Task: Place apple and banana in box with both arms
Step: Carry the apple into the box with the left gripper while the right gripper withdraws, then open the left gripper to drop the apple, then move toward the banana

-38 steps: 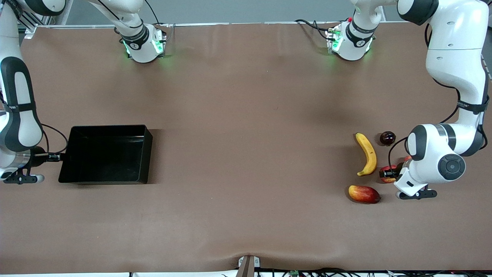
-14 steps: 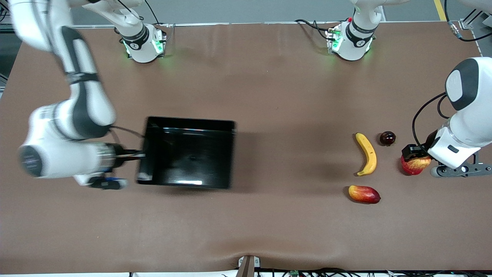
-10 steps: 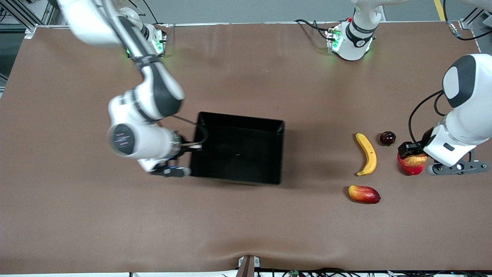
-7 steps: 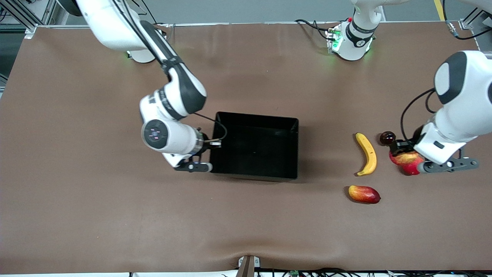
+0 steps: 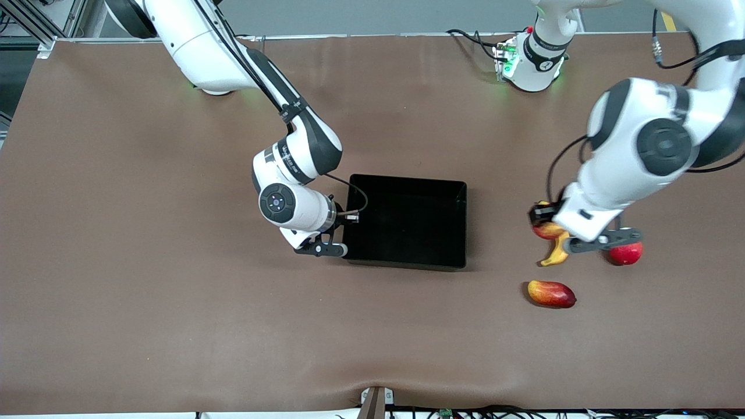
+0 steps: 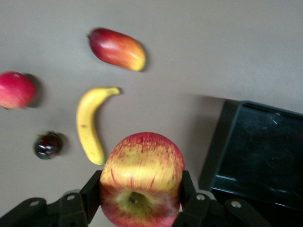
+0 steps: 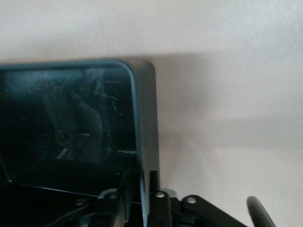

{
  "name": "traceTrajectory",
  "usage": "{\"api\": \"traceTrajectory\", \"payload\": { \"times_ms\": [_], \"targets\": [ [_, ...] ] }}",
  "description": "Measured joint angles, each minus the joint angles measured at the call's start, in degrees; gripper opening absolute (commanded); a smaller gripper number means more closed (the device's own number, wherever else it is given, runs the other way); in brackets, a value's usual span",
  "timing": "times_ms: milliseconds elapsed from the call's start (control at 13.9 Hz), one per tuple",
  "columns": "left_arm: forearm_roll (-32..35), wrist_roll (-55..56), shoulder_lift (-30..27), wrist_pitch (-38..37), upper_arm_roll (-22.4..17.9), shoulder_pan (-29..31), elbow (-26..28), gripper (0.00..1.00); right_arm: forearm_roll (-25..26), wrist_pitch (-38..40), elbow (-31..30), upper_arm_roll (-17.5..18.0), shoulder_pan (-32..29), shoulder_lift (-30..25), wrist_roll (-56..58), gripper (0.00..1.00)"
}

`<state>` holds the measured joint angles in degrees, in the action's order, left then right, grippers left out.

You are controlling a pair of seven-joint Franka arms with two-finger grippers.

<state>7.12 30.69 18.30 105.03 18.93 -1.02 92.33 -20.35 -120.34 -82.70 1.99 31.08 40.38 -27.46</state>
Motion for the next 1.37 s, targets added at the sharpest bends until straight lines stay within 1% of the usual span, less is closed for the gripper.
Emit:
{"api": "traceTrajectory", "payload": {
  "times_ms": [144, 288, 433, 721, 793, 938, 1010, 1082, 1154, 1226, 1370],
  "targets": [
    [0.0, 5.5, 2.1, 1.2, 0.1, -3.7, 0.1, 0.00, 0.6, 0.9, 1.3, -0.8, -0.7, -1.2, 0.0, 1.00],
    [0.1, 10.8, 4.6, 3.6, 0.2, -7.3, 0.1, 0.00, 2.3, 3.8, 2.8, -1.8, -2.7, -3.6, 0.4, 1.00],
    [1.5, 15.7, 7.2, 6.5, 0.2, -10.8, 0.0, 0.00, 5.7, 10.6, 5.7, -2.9, -6.1, -6.2, 1.6, 1.00],
    [4.4, 20.4, 13.8, 8.8, 0.2, -16.4, 0.0, 0.00, 6.9, 26.1, 14.9, -3.6, -14.6, -7.9, 4.0, 1.00],
    [4.5, 20.5, 15.5, 9.5, 0.2, -16.9, 0.0, 0.00, 7.0, 28.8, 16.4, -3.7, -16.3, -8.3, 4.1, 1.00],
    [4.5, 20.5, 18.4, 10.2, 0.2, -17.5, 0.0, 0.00, 8.6, 31.6, 17.7, -4.0, -20.1, -9.9, 5.8, 1.00],
    [4.6, 20.5, 19.5, 10.4, 0.2, -17.6, -0.1, 0.04, 9.9, 33.0, 17.7, -4.1, -22.3, -11.2, 8.2, 1.00],
    [4.6, 20.5, 20.5, 10.5, 0.2, -17.7, -0.1, 0.29, 11.1, 34.0, 17.6, -4.2, -24.7, -12.7, 10.7, 1.00],
    [4.6, 20.5, 21.2, 10.6, 0.2, -17.7, -0.1, 0.67, 11.9, 34.7, 17.4, -4.3, -27.2, -14.1, 13.3, 1.00],
    [4.6, 20.5, 21.7, 10.6, 0.2, -17.8, -0.1, 1.00, 12.4, 35.1, 16.9, -4.3, -29.7, -15.7, 16.1, 1.00],
    [4.7, 20.5, 21.9, 10.6, 0.2, -17.8, -0.2, 1.00, 12.6, 35.6, 14.6, -4.4, -34.1, -19.4, 20.8, 1.00]
  ]
}}
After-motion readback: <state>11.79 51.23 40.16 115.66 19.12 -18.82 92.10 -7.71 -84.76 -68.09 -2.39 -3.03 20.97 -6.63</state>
